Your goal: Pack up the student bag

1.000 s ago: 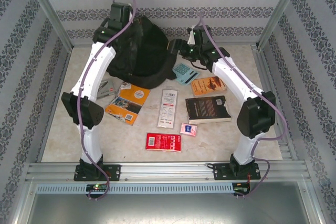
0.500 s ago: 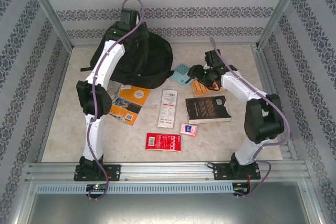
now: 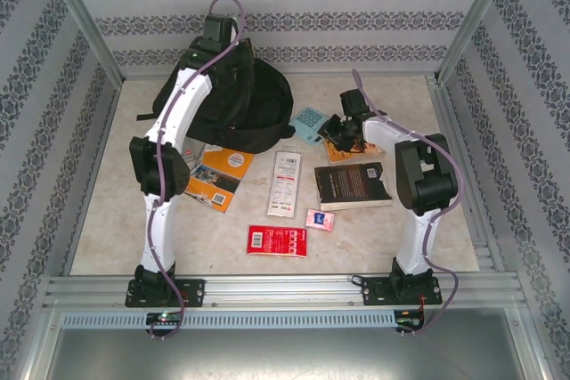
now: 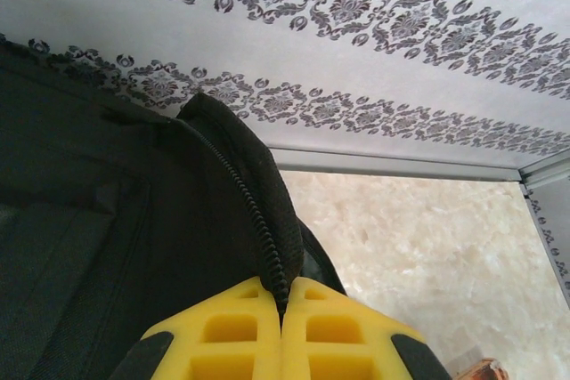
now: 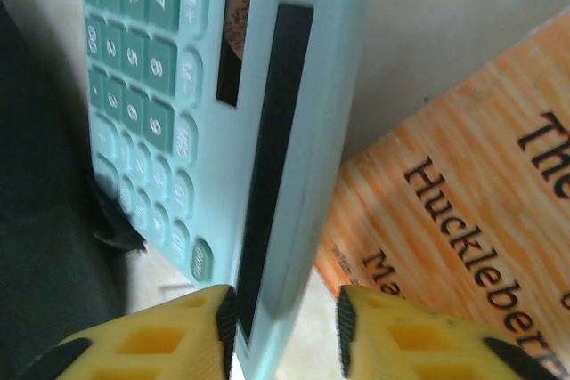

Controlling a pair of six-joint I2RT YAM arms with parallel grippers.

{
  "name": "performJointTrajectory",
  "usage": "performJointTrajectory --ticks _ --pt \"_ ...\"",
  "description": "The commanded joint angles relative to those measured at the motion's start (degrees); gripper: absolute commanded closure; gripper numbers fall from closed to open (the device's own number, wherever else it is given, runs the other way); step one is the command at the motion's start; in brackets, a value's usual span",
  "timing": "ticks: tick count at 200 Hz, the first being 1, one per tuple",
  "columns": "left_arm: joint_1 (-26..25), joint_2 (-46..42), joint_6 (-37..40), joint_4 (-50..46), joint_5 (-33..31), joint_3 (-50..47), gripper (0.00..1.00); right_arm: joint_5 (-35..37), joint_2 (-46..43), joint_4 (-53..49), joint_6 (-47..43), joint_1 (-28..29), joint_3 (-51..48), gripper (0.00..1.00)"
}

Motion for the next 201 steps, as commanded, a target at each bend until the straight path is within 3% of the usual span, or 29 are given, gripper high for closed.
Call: performJointTrajectory --ticks 1,33,93,102,115,121,160,201 --pt "0.18 -5.50 1.24 2.42 1.81 0.32 1.00 0.43 1.40 1.12 0.75 -0.97 3.04 0.71" --pt "0.13 -7.02 0.62 2.18 3.74 -0.53 1.00 0.04 2.73 0.72 0.15 -1.33 5.40 0.95" --pt "-0.17 -9.77 1.41 -0.35 4.27 -1.24 1.00 2.39 -4.26 0.01 -1.87 -1.80 2.71 1.00" --pt "-0.22 -10.22 1.65 -0.50 4.01 -1.31 1.00 2.02 -4.58 -0.26 -2.41 -1.92 2.81 0.91" --pt "-0.26 -10.75 2.03 -0.81 3.19 -1.42 1.00 1.47 -4.50 -0.63 -2.93 -2.07 3.03 0.64" --pt "-0.24 -10.98 2.31 -1.13 2.69 -1.49 1.00 1.26 -4.30 -0.72 -2.92 -2.13 3.04 0.60" --pt "-0.09 -12.22 3.52 -2.50 -0.08 -1.92 1.00 -1.19 0.55 0.47 -1.72 -2.47 5.73 0.52" --pt "0.53 -13.30 3.14 -2.50 0.36 -2.45 1.00 -1.86 6.38 0.55 -1.96 -2.90 10.77 0.53"
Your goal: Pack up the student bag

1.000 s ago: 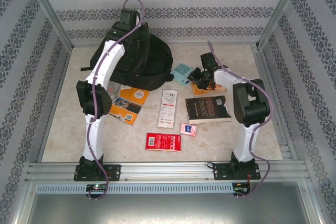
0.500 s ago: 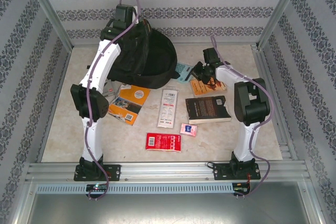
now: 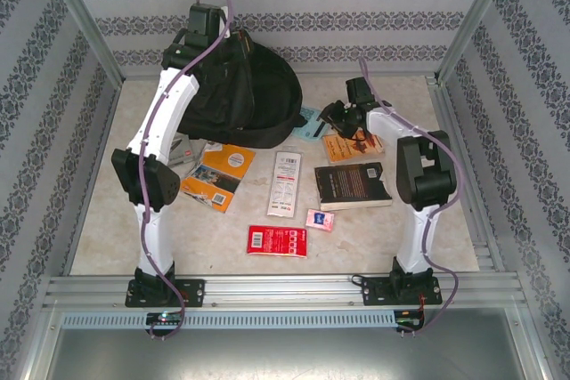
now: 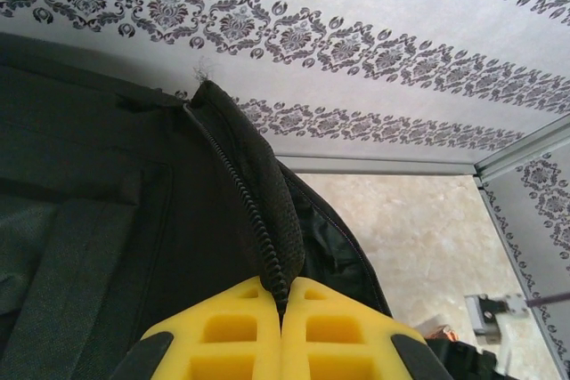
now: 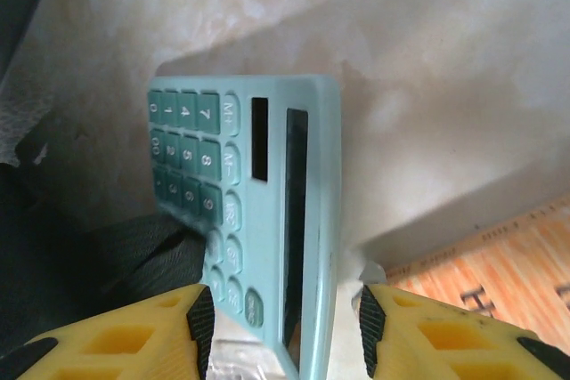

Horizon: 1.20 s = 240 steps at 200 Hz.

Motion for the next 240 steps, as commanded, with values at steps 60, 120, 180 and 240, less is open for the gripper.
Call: performJointTrajectory --ticks 60,120,180,240 --pt "1.23 -5.02 0.71 2.15 0.42 -0.41 1.00 -3.93 7.90 3.01 0.78 -0.16 5.66 0.73" --pt "1.19 -5.55 0.62 2.25 0.75 -1.19 1.00 -4.71 5.86 6.41 1.32 -0.43 2.80 0.97" --pt "1.21 -6.99 0.08 2.55 0.94 -1.45 1.00 0.18 -7.84 4.07 -2.00 -1.30 -2.86 1.00" --pt "0.39 -9.30 -1.61 1.13 2.78 -1.49 1.00 12.32 -27.40 -4.76 -8.62 -1.48 -9.69 1.00"
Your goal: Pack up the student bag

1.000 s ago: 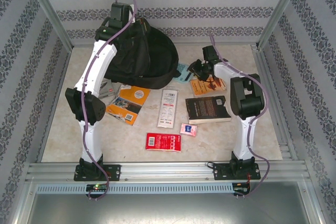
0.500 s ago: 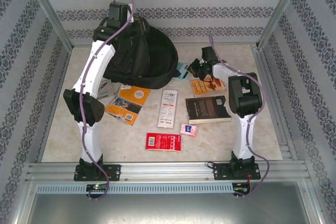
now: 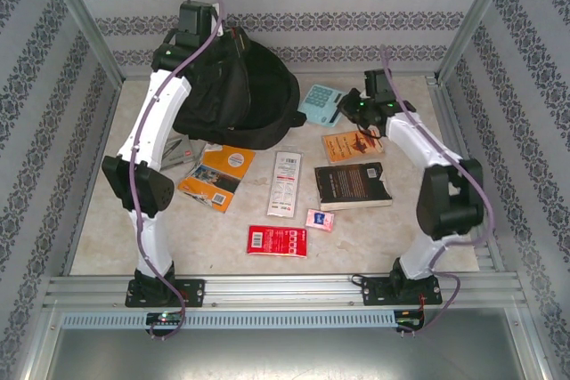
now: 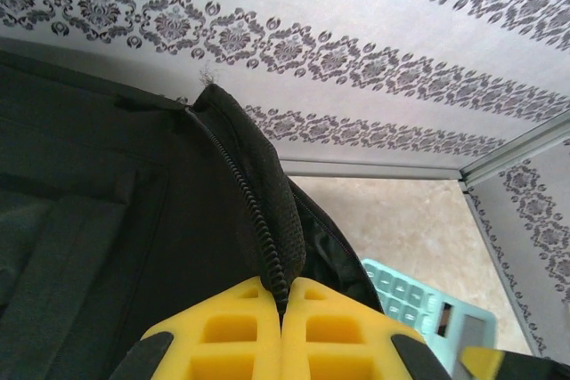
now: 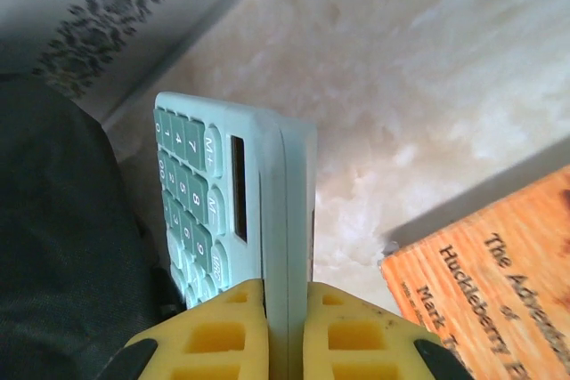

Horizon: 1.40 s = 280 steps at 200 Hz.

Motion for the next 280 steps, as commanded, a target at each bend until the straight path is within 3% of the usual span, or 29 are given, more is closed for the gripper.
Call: performJointTrajectory --ticks 1,52,102,170,217,253,280 --pt "-0.29 -4.44 -0.99 1.64 2.05 0.89 1.00 7.02 -7.91 -4.53 -4.29 -0.58 -2.27 1.00" --pt "-3.14 -6.47 -0.74 -1.74 3.15 1.04 1.00 9.65 -22.90 -9.75 -9.66 1.52 -3.00 1.00" --pt "-6.51 -8.34 -1.16 -4.20 4.26 -0.69 1.00 8.87 -29.33 -12.61 -12.76 5.78 -1.84 1.00" --pt "-11.02 -8.51 -0.99 -5.98 4.92 -1.28 1.00 8.52 -24.62 -13.79 -13.21 13.80 2.19 1.00" --pt "-11.55 -8.16 -1.19 -6.33 5.45 -1.86 1.00 10.90 -23.47 -15.72 -12.83 15.37 6.35 1.00" --pt "-12.58 -7.51 -3.29 -5.16 7.07 -1.62 1.00 12.14 -16.99 -19.66 -6.83 15.91 8.81 1.00" --pt "-13.55 -6.81 -4.50 -4.81 7.26 -0.25 1.00 12.13 -13.35 -16.67 -1.65 17.40 7.27 1.00"
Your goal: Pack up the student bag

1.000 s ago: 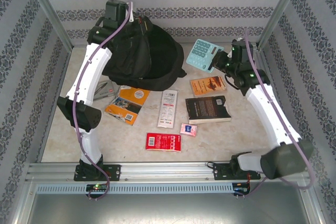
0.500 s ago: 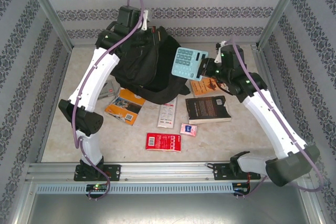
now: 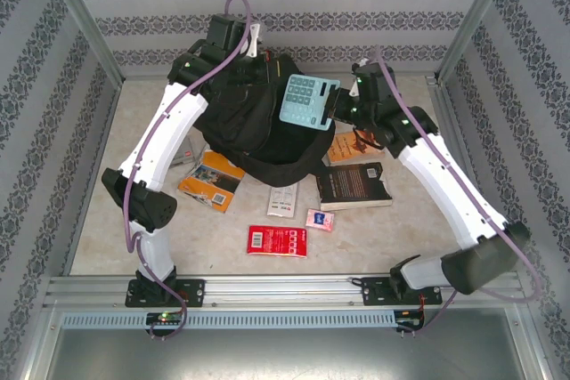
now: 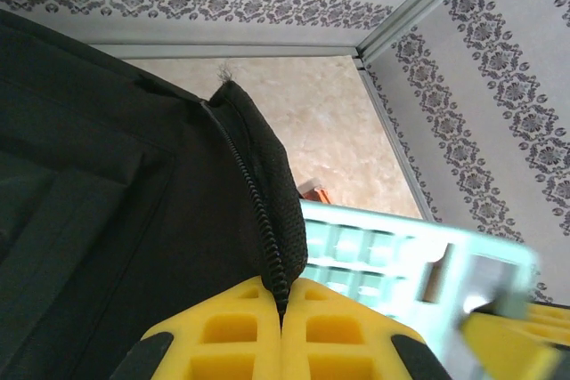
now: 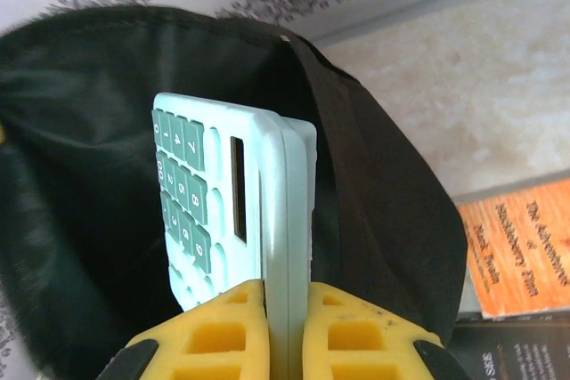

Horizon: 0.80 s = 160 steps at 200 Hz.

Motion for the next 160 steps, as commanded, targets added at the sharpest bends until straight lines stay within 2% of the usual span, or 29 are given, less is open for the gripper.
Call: performJointTrajectory --ticks 1,31,60,88,106,121,134,160 --pt "-1.49 -1.31 -2.17 4.36 1.76 2.07 1.00 1.49 3.36 1.18 6.17 1.62 -0.70 1.00" --pt "-2.39 -0.34 -4.19 5.66 2.95 2.80 1.00 1.31 11.30 3.25 10.15 3.22 2.62 1.00" --pt "-3.20 0.81 -5.56 6.91 3.38 2.84 1.00 1.09 20.50 9.95 15.02 3.42 6.85 1.00" --pt "-3.20 1.92 -7.11 8.69 3.31 3.09 1.00 -1.67 30.66 18.60 20.24 3.07 12.45 0.91" --pt "-3.20 3.38 -7.47 9.02 3.43 4.97 1.00 -3.27 37.55 24.07 24.10 2.92 16.50 0.81" --pt "-3.25 4.93 -7.30 8.75 3.17 7.12 1.00 -6.60 43.01 30.95 28.05 2.42 18.42 0.75" --pt "-2.98 6.03 -6.54 8.37 2.83 8.73 1.00 -9.88 47.20 35.70 30.46 2.11 20.75 0.65" --pt "-1.24 7.39 -6.40 8.70 2.72 9.53 1.00 -14.17 51.37 35.26 26.84 2.62 26.86 0.45"
